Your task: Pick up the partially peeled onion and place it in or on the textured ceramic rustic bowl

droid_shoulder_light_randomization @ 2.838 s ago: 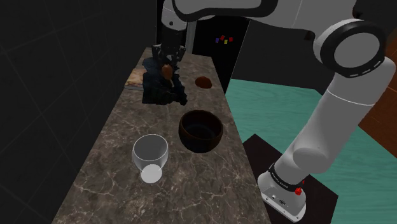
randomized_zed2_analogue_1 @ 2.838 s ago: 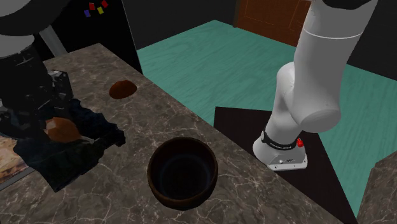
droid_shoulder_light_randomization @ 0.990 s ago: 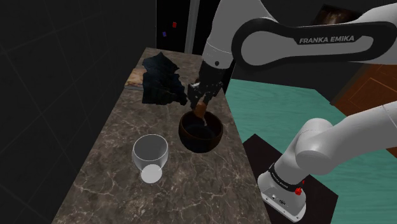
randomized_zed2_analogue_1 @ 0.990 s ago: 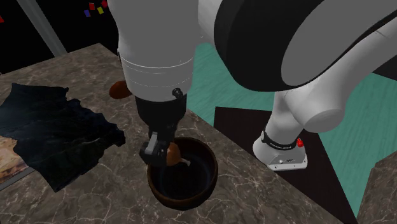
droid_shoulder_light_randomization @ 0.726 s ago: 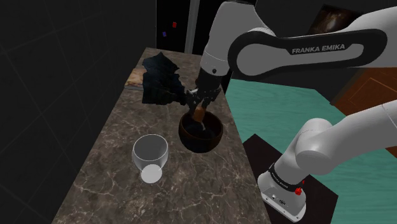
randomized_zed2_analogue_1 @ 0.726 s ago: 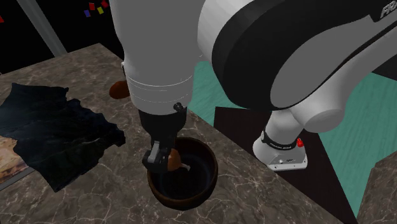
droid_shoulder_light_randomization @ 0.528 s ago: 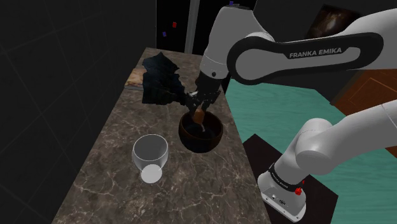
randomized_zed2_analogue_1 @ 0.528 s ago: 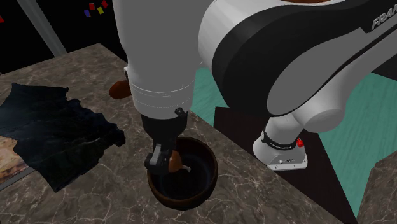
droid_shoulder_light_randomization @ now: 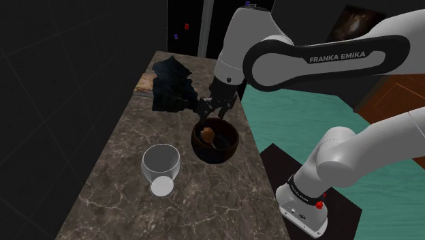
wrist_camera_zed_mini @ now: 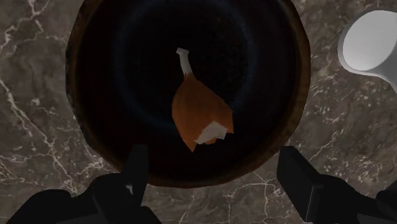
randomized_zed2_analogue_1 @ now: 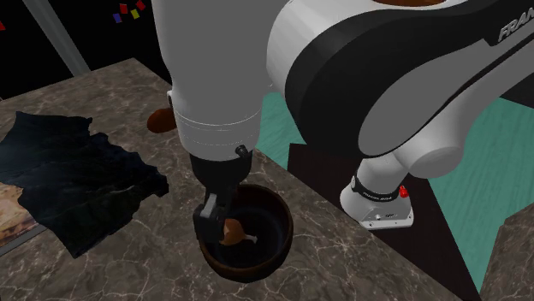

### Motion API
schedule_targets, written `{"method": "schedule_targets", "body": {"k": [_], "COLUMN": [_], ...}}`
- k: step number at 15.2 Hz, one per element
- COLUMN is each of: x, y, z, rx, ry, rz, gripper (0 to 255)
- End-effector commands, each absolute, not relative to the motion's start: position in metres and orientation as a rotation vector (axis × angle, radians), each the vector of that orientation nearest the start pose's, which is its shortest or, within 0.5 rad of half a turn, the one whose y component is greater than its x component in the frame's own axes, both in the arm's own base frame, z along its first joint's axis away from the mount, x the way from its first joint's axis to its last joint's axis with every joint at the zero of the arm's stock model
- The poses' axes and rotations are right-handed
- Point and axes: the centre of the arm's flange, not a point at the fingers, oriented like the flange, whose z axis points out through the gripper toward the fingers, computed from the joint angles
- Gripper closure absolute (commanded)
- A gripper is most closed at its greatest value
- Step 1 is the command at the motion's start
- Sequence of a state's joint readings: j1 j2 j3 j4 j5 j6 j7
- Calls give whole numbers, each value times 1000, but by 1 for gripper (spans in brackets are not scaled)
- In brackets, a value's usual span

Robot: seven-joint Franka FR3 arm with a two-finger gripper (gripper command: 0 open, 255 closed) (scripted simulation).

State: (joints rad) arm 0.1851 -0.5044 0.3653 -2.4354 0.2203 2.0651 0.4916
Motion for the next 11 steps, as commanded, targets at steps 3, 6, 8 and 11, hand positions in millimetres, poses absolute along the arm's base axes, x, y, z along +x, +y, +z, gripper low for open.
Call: {"method": "schedule_targets", "body": {"k": [3, 6, 8, 11], "x": [344, 341, 339, 339], "y": [235, 233, 231, 231], "z": [482, 509, 532, 532], "rx": [-3060, -3060, -3060, -3060], "ry": [104, 104, 104, 104], "rz": [-133, -133, -133, -133], "gripper": [0, 0, 0, 0]}}
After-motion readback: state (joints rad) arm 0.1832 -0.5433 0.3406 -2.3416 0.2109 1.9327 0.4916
